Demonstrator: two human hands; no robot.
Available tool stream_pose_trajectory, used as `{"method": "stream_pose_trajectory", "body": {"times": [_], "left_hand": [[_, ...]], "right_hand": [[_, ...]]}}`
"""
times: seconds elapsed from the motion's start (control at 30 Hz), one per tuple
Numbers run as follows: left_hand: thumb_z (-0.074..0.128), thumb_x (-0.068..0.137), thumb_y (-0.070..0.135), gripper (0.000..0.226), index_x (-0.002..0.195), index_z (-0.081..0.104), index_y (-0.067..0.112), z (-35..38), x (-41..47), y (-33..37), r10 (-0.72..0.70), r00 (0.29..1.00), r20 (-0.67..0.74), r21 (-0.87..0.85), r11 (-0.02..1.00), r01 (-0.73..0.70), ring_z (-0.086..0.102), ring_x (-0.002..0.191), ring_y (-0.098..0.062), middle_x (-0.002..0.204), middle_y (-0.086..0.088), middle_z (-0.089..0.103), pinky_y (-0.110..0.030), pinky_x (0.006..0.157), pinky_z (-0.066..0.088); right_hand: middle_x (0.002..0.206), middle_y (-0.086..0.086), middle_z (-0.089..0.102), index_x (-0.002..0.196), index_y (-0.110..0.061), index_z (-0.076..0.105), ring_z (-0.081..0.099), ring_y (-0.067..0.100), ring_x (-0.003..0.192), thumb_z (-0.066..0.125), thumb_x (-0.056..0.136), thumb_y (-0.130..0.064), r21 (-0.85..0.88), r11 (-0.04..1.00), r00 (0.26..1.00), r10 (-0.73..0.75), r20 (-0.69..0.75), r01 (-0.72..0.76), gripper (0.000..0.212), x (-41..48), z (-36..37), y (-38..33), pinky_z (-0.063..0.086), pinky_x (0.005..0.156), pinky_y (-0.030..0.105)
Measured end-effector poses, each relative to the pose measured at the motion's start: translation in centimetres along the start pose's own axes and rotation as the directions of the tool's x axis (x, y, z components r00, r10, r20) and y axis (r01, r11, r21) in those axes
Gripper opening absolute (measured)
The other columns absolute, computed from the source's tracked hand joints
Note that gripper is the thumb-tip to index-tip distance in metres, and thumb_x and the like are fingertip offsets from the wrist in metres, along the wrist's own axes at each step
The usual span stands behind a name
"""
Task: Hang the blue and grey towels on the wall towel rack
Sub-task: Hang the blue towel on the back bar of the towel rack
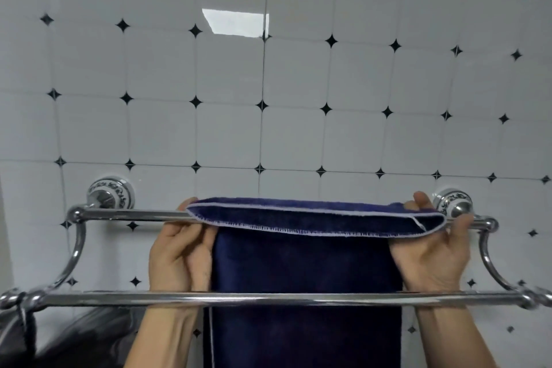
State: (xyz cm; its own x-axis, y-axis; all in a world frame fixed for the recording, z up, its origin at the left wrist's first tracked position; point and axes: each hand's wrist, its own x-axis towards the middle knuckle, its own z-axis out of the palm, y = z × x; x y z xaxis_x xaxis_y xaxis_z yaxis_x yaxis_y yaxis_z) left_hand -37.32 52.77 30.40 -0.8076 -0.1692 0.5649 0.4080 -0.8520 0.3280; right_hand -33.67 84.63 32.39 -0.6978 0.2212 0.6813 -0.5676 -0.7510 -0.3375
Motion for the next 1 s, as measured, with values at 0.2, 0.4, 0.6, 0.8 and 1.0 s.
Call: {"method": "stream_pose_trajectory", "body": {"times": [0.2, 0.4, 0.6, 0.8, 1.0], "left_hand": [[0.066, 0.082, 0.03, 0.016, 0.07, 0.067, 0.019, 2.2, 0.6, -0.6, 0.03, 0.995, 0.098, -0.063, 0.998, -0.024, 0.064, 0.08, -0.01, 0.075, 0.006, 0.066, -0.026, 0.087, 0.052], [0.057, 0.074, -0.009, 0.034, 0.075, 0.06, 0.026, 1.9, 0.8, -1.8, 0.19, 0.981, -0.032, 0.194, 0.964, -0.181, 0.062, 0.078, -0.008, 0.082, 0.009, 0.065, -0.022, 0.081, 0.052], [0.078, 0.071, 0.008, 0.033, 0.091, 0.053, 0.01, 1.7, -0.1, -2.7, 0.41, 0.888, -0.209, 0.381, 0.87, -0.312, 0.06, 0.062, -0.006, 0.073, 0.007, 0.063, -0.024, 0.066, 0.055], [0.081, 0.058, 0.054, 0.043, 0.051, 0.055, 0.019, 1.5, -1.2, -2.6, 0.378, 0.901, -0.211, 0.545, 0.811, -0.212, 0.037, 0.026, -0.008, 0.041, 0.006, 0.053, -0.015, 0.033, 0.025], [0.076, 0.061, 0.065, 0.048, 0.053, 0.059, 0.021, 1.4, -1.3, -2.5, 0.329, 0.932, -0.152, 0.581, 0.793, -0.185, 0.04, 0.026, -0.009, 0.044, 0.002, 0.058, -0.014, 0.034, 0.031]], "right_hand": [[0.055, -0.011, 0.048, 0.054, -0.025, 0.045, 0.047, 0.008, 0.058, 0.053, 0.089, -0.012, -0.178, 0.978, 0.983, -0.131, -0.132, 0.107, 0.038, 1.0, 0.8, 0.6, 0.05, 0.067, 0.023], [0.08, -0.004, 0.065, 0.08, -0.022, 0.055, 0.064, 0.01, 0.067, 0.06, 0.08, -0.002, -0.355, 0.927, 0.96, -0.199, -0.198, 0.119, 0.02, -0.2, -0.7, 0.5, 0.055, 0.057, 0.024], [0.049, -0.007, 0.047, 0.062, -0.024, 0.048, 0.035, 0.006, 0.032, 0.084, 0.065, -0.036, -0.606, 0.788, 0.82, -0.417, -0.392, 0.111, 0.038, -1.7, -0.5, 1.0, 0.026, 0.034, 0.014], [0.036, 0.0, 0.046, 0.043, -0.017, 0.051, 0.036, 0.012, 0.029, 0.074, 0.073, -0.055, -0.728, 0.685, 0.814, -0.432, -0.389, 0.015, 0.053, -2.4, 0.0, 1.4, 0.029, 0.034, 0.015], [0.037, -0.002, 0.047, 0.046, -0.022, 0.052, 0.036, 0.01, 0.027, 0.067, 0.072, -0.063, -0.688, 0.724, 0.849, -0.325, -0.416, -0.061, 0.051, -2.9, -0.2, 1.4, 0.029, 0.033, 0.015]]}}
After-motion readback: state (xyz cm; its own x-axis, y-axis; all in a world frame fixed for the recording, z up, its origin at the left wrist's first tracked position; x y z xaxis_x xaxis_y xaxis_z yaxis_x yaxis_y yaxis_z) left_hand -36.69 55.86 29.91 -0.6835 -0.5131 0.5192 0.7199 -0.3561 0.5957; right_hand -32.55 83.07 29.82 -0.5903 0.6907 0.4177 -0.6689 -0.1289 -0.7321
